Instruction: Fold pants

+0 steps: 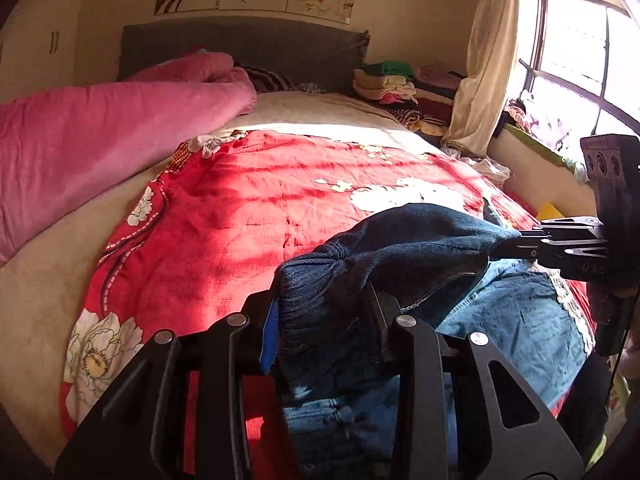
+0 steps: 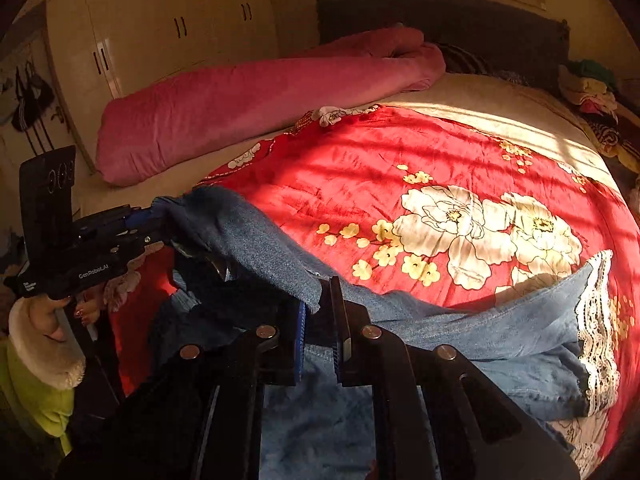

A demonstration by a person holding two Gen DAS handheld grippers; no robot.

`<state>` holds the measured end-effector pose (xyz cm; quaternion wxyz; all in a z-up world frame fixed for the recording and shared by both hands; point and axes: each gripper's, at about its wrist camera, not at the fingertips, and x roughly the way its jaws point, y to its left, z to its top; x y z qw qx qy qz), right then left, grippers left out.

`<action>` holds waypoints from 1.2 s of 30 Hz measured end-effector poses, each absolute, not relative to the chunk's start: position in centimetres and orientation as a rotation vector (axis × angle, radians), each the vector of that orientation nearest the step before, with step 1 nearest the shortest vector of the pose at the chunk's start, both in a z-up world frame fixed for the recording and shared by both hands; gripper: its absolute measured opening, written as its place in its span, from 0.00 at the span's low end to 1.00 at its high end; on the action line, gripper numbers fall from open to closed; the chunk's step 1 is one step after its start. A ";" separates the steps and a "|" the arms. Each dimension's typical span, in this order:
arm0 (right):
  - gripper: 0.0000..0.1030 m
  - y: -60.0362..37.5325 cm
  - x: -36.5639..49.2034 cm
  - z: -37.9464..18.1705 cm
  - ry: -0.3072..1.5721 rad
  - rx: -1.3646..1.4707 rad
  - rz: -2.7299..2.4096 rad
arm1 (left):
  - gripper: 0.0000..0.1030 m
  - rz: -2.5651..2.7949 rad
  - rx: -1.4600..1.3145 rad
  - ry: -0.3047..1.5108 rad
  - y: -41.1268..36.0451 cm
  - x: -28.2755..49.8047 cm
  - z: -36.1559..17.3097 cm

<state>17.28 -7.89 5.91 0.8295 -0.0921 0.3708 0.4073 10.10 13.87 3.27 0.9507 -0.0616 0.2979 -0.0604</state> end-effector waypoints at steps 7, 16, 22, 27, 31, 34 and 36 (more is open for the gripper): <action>0.10 -9.9 11.4 3.9 0.838 -0.177 0.894 | 0.26 -0.170 -0.083 0.654 12.8 6.2 2.1; 0.10 -10.4 7.0 0.4 0.902 -0.183 0.883 | 0.26 -0.170 -0.089 0.742 11.9 3.8 -0.5; 0.13 -9.8 5.6 -1.2 0.931 -0.201 0.890 | 0.34 -0.138 -0.082 0.768 12.1 2.4 -1.3; 0.13 -9.1 5.4 -3.3 0.970 -0.207 0.862 | 0.41 -0.128 -0.089 0.798 12.2 1.7 -2.1; 0.13 -8.9 5.3 -3.7 0.977 -0.185 0.854 | 0.50 -0.125 -0.107 0.811 12.6 1.1 -2.1; 0.13 -8.7 5.1 -3.6 0.973 -0.191 0.857 | 0.56 -0.107 -0.123 0.826 13.0 0.6 -2.0; 0.13 -8.7 5.1 -3.8 0.975 -0.184 0.858 | 0.56 -0.099 -0.135 0.836 13.3 0.1 -1.8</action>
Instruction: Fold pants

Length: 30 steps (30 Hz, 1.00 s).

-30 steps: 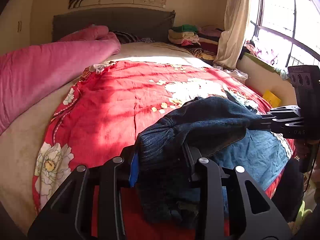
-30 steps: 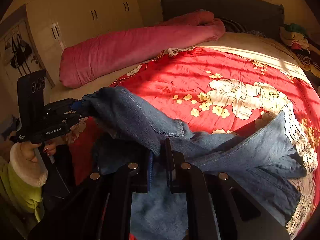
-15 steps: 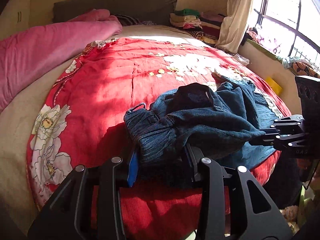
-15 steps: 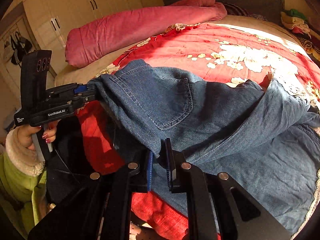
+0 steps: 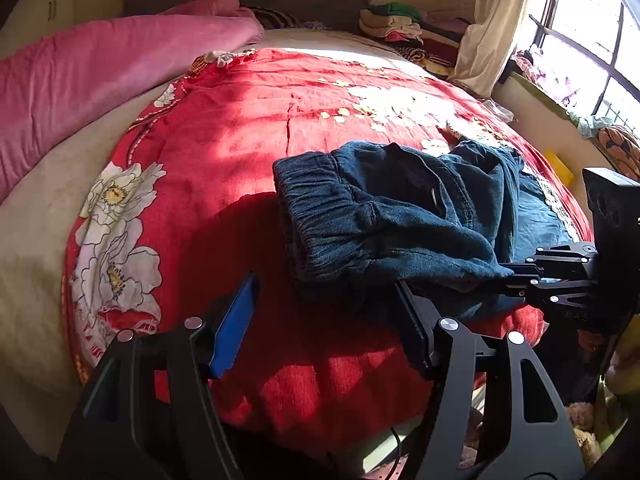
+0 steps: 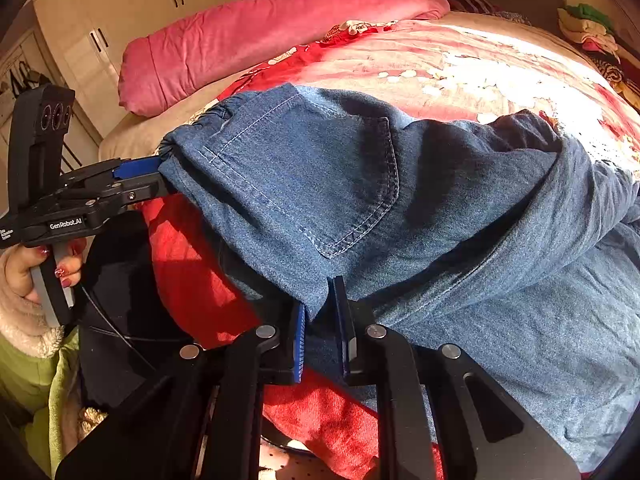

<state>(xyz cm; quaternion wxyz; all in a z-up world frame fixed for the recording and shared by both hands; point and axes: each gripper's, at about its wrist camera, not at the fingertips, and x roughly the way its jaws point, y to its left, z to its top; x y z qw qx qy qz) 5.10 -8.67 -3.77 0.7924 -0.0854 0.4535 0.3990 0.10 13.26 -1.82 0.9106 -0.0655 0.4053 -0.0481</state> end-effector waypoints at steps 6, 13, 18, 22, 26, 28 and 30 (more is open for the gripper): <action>0.13 -8.6 5.1 -4.1 0.986 -0.183 0.861 | 0.56 -0.091 -0.169 0.797 13.8 -1.5 0.4; 0.13 -8.5 4.7 -4.3 0.978 -0.186 0.859 | 0.49 -0.177 -0.167 0.781 10.2 0.6 2.1; 0.18 -9.3 4.6 -4.1 0.997 -0.144 0.878 | 0.23 -0.236 -0.206 0.832 8.0 3.5 0.7; 0.26 -9.7 4.3 -3.8 1.013 -0.119 0.895 | 0.21 -0.184 -0.132 0.917 7.4 4.4 -1.9; 0.33 -10.5 4.0 -1.9 0.996 -0.031 0.930 | 0.21 -0.190 -0.165 0.979 8.7 3.8 -4.7; 0.36 -10.6 3.7 -0.6 0.939 -0.043 0.916 | 0.21 -0.201 -0.182 0.975 9.1 3.4 -5.1; 0.39 -10.3 3.5 0.2 0.885 -0.075 0.893 | 0.21 -0.199 -0.172 0.973 9.0 3.5 -5.2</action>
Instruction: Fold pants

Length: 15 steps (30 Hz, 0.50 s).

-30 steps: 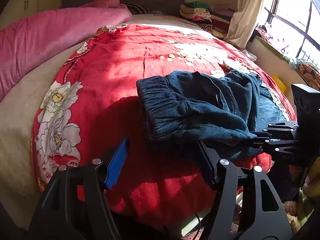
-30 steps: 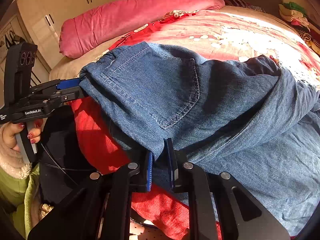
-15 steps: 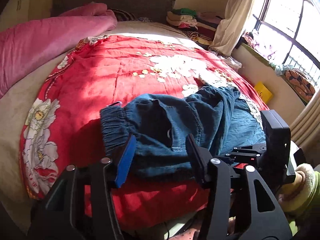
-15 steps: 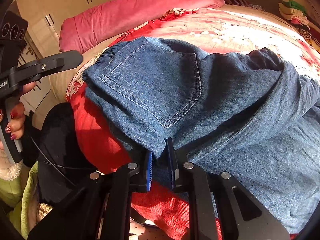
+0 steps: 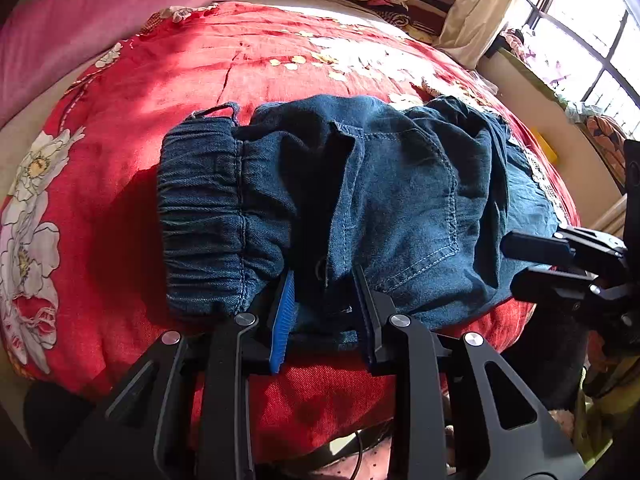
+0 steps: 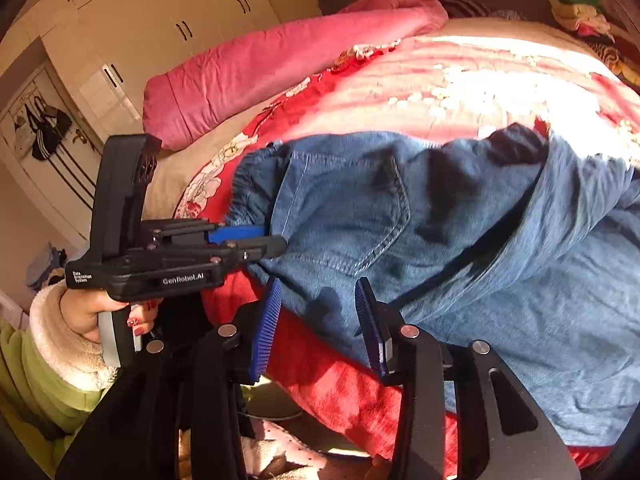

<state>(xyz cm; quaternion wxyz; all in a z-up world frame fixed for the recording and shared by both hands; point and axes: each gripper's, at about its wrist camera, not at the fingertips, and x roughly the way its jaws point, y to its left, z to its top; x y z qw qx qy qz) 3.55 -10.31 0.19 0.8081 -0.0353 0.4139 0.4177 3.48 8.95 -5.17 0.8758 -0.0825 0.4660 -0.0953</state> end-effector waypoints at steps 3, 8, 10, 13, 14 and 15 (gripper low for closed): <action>0.47 -9.4 4.3 -0.6 0.905 -0.126 0.840 | 0.21 -0.190 -0.146 0.970 8.6 3.6 -5.3; 0.48 -8.4 5.8 -4.9 1.046 -0.139 0.770 | 0.21 -0.195 -0.141 0.957 8.5 3.5 -5.5; 0.49 -8.5 6.0 -5.6 1.048 -0.118 0.764 | 0.21 -0.198 -0.143 0.957 8.6 3.5 -5.6; 0.49 -8.5 6.0 -5.7 1.043 -0.102 0.768 | 0.21 -0.192 -0.137 0.952 8.4 3.6 -5.7; 0.49 -8.7 5.9 -5.6 1.042 -0.094 0.775 | 0.21 -0.190 -0.136 0.951 8.4 3.6 -5.7; 0.49 -9.0 6.0 -5.3 1.044 -0.074 0.783 | 0.21 -0.187 -0.133 0.949 8.3 3.5 -5.5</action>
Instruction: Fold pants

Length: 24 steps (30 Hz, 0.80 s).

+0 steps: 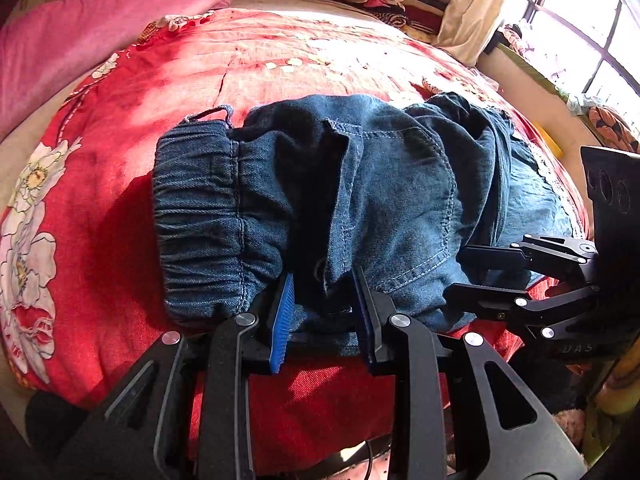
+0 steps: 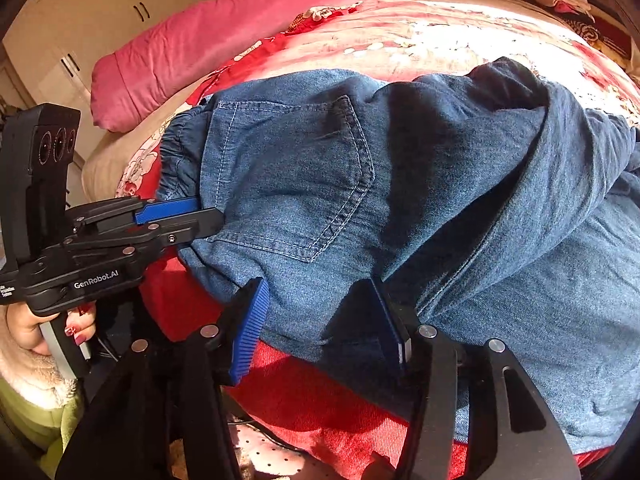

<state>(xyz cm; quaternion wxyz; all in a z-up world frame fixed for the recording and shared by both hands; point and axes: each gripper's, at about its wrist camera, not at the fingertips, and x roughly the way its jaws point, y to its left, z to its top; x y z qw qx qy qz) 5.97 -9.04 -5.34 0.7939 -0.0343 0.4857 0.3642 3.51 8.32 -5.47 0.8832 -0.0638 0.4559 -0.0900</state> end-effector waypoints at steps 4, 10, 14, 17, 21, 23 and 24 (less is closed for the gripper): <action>0.54 -11.4 5.7 -2.9 1.012 0.016 0.831 | 0.28 -0.190 -0.149 0.924 8.3 2.4 -3.6; 0.62 -15.8 6.0 0.0 0.926 0.097 0.772 | 0.43 -0.183 -0.148 0.851 7.9 1.0 -0.1; 0.67 -18.3 6.3 0.7 0.896 0.115 0.692 | 0.55 -0.213 -0.150 0.826 6.8 1.1 1.3; 0.76 -20.1 6.8 1.0 0.878 0.135 0.648 | 0.58 -0.233 -0.140 0.827 5.5 1.9 1.5; 0.82 -22.2 7.6 1.4 0.852 0.131 0.589 | 0.59 -0.281 -0.131 0.842 3.3 3.2 1.3; 0.83 -23.0 8.3 1.6 0.848 0.140 0.568 | 0.59 -0.312 -0.137 0.848 2.3 4.0 1.1; 0.84 -23.2 8.6 1.8 0.846 0.143 0.561 | 0.59 -0.328 -0.140 0.851 1.8 4.2 1.0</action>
